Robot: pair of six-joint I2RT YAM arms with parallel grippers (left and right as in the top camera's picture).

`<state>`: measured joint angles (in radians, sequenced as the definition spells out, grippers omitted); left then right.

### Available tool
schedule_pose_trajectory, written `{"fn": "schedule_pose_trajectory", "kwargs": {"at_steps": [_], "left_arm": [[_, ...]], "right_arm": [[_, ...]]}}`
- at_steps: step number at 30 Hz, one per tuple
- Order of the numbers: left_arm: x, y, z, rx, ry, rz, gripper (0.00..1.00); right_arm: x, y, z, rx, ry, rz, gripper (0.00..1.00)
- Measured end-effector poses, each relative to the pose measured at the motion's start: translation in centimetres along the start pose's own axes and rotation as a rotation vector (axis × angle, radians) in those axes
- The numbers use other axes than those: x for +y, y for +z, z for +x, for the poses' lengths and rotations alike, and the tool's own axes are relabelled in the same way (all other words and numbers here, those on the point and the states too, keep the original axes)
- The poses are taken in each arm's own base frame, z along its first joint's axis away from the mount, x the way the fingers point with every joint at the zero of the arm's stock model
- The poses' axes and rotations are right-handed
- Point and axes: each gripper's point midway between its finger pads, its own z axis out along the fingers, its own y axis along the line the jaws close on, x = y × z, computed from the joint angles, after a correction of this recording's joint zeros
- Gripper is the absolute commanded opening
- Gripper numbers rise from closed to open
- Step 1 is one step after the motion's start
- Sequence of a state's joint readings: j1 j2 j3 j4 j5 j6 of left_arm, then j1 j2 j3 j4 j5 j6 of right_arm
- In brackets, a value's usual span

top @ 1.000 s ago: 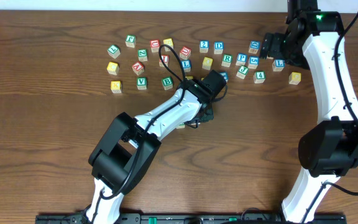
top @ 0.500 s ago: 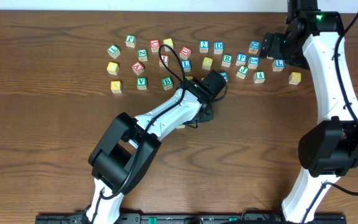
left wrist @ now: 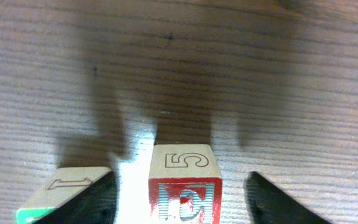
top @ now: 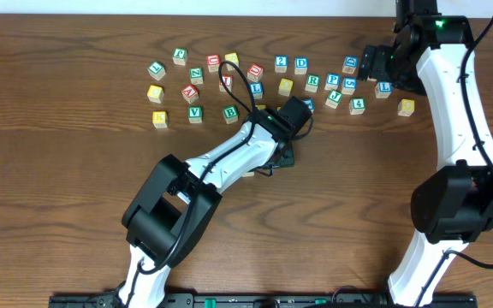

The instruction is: Spell out NEURIPS

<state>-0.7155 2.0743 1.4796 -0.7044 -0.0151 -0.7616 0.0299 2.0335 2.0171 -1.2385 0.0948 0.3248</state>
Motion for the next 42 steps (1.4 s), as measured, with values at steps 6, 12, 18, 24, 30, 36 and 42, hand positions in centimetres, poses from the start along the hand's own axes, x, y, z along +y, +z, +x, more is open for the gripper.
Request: {"fn": "schedule_pose_trajectory", "kwargs": {"at_steps": [6,12,18,24,30,36,42], "left_arm": [[-0.4,-0.5,-0.5,-0.016,0.057,0.014,0.76],[-1.1,-3.4,-1.7,-0.073,0.098,0.066,0.76],[-0.6,-9.1,-3.7,-0.170,0.111,0.133,0.75],[2.4,-13.7,-3.9,-0.189,0.073,0.123,0.75],[4.1,-13.2,-2.4,-0.122,0.039,0.067,0.75],[5.1,-10.3,-1.1,-0.079,-0.006,0.030,0.75],[5.6,-6.1,-0.2,-0.021,-0.025,-0.022,0.75]], "right_arm": [[0.0,0.0,0.0,0.000,0.000,0.000,0.99],[0.0,0.0,0.0,0.000,0.000,0.000,0.99],[0.0,0.0,0.0,-0.001,0.000,0.000,0.99],[0.0,0.0,0.0,-0.001,0.000,0.000,0.99],[0.0,0.0,0.0,0.000,0.000,0.000,0.99],[0.0,0.0,0.0,0.000,0.000,0.000,0.99],[0.0,0.0,0.0,0.000,0.000,0.000,0.99]]}}
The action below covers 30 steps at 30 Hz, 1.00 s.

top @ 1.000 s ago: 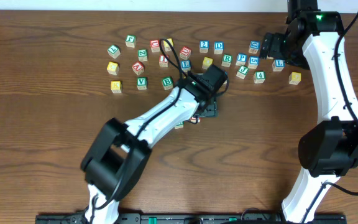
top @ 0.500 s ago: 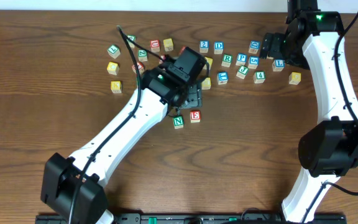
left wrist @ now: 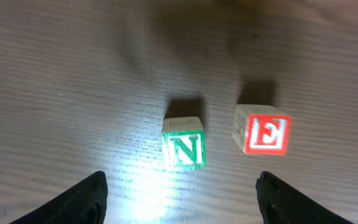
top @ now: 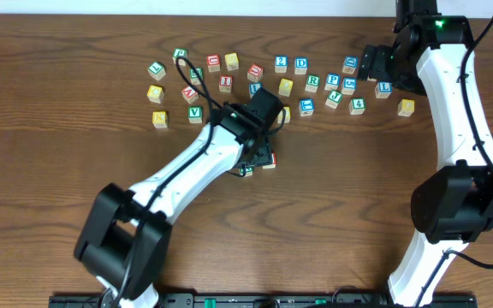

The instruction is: Spell out NEURIPS

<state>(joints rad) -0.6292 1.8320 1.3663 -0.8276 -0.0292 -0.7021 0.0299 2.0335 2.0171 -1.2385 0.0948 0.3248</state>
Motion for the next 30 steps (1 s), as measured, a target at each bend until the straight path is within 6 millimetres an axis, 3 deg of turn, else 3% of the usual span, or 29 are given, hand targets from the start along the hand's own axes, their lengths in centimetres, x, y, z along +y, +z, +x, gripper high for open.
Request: {"fn": "schedule_pose_trajectory", "kwargs": {"at_steps": [8,30], "left_arm": [[0.4,2.3,0.7,0.047,0.001,-0.045,0.75],[0.0,4.1,1.1,0.059,-0.023,-0.026,0.67]], "right_arm": [[0.0,0.0,0.0,0.000,0.000,0.000,0.99],[0.0,0.0,0.0,0.001,0.000,0.000,0.99]]}}
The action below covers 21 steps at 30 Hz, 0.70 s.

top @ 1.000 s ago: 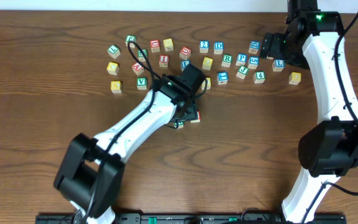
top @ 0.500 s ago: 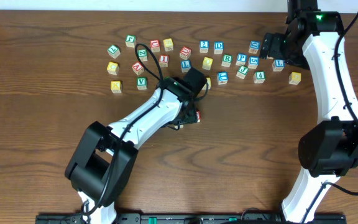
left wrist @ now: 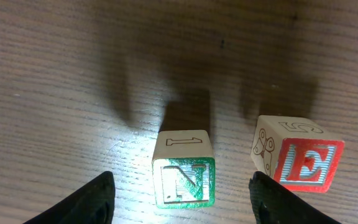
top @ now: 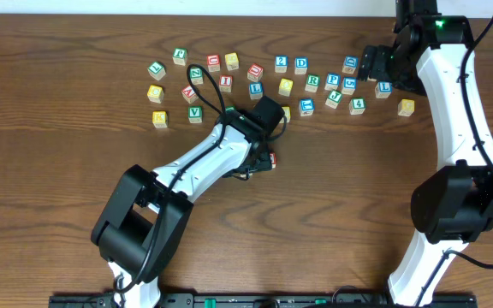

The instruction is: Spell out NEURIPS

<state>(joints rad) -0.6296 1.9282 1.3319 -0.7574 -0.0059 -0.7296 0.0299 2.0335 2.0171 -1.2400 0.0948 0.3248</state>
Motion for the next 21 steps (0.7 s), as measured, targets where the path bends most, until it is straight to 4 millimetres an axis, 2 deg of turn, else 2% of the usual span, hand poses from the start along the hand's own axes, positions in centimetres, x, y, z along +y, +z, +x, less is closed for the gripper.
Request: {"fn": "schedule_pose_trajectory", "kwargs": {"at_steps": [15,21], "left_arm": [[0.35,0.72,0.38,0.003,-0.031,-0.004,0.64],[0.23,0.94,0.28,-0.004,-0.038,0.004,0.54]], "right_arm": [[-0.04,0.00,0.13,0.005,0.000,0.002,0.99],[-0.04,0.00,0.13,0.005,-0.001,0.002,0.99]]}}
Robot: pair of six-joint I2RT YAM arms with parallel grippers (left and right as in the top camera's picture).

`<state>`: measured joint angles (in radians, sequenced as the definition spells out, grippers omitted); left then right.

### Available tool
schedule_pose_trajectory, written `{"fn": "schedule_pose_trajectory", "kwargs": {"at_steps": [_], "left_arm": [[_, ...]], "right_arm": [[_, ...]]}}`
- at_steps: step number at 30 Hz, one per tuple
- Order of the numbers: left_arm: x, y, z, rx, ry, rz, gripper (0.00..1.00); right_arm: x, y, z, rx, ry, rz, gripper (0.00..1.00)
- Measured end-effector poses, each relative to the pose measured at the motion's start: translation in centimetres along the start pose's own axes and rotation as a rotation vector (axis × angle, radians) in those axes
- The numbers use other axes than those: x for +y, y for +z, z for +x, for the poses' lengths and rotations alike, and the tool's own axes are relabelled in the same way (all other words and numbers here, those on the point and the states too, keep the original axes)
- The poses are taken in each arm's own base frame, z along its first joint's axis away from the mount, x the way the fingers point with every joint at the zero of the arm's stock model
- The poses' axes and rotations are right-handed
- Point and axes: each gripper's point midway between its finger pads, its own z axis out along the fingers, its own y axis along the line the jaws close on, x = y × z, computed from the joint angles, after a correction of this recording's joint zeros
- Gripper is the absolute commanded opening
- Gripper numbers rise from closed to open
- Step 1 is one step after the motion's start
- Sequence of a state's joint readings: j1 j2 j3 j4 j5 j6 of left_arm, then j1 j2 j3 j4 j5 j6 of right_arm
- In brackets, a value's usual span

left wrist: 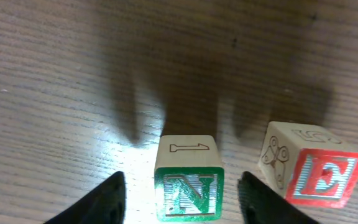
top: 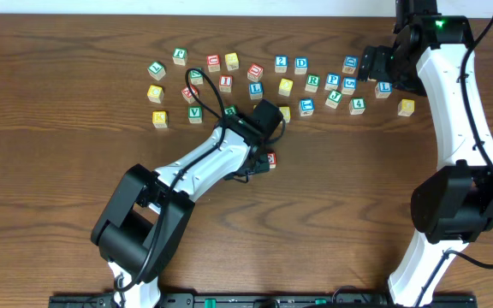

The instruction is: Spell out NEURIPS

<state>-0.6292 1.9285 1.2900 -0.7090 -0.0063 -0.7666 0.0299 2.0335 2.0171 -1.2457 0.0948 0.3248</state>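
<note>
In the left wrist view a green N block [left wrist: 188, 188] stands on the wooden table, a "1" on its top face. My left gripper [left wrist: 182, 205] is open and low over it, one dark finger [left wrist: 101, 202] on each side and neither touching. A red E block [left wrist: 321, 177] stands just right of it, outside the right finger. From overhead the left gripper [top: 258, 164] covers the N block and the E block [top: 270, 159] shows beside it. My right gripper [top: 368, 62] hangs over the back right blocks; its jaws are too small to read.
Several loose letter blocks [top: 255, 81] lie scattered in a band along the back of the table [top: 75, 188], from the far left to a yellow block [top: 406, 107] at the right. The right arm [top: 452, 103] reaches in from the right side.
My left gripper has come lower around the N block, which looks larger, and its fingers stand a little closer to the block's sides. The E block and the right arm have not moved.
First the left gripper was low on the table with the E block between its fingers and the N block just left of it. Then it was raised and open, with both blocks standing side by side below. After that it was over the N block, and now sits lower around it.
</note>
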Motion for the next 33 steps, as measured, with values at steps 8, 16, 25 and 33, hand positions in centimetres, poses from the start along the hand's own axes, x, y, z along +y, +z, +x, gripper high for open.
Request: {"fn": "schedule_pose_trajectory", "kwargs": {"at_steps": [8,16,25,33], "left_arm": [[0.1,0.7,0.1,0.009,-0.008,-0.009,0.44],[0.5,1.3,-0.1,0.026,-0.035,-0.015,0.39],[0.6,1.3,-0.5,0.025,0.019,0.001,0.35],[-0.5,1.3,-2.2,-0.034,0.135,0.051,0.35]], "right_arm": [[0.0,0.0,0.0,0.000,0.000,0.000,0.99],[0.0,0.0,0.0,0.000,0.000,0.000,0.99],[0.0,0.0,0.0,0.000,0.000,0.000,0.99],[0.0,0.0,0.0,0.000,0.000,0.000,0.99]]}}
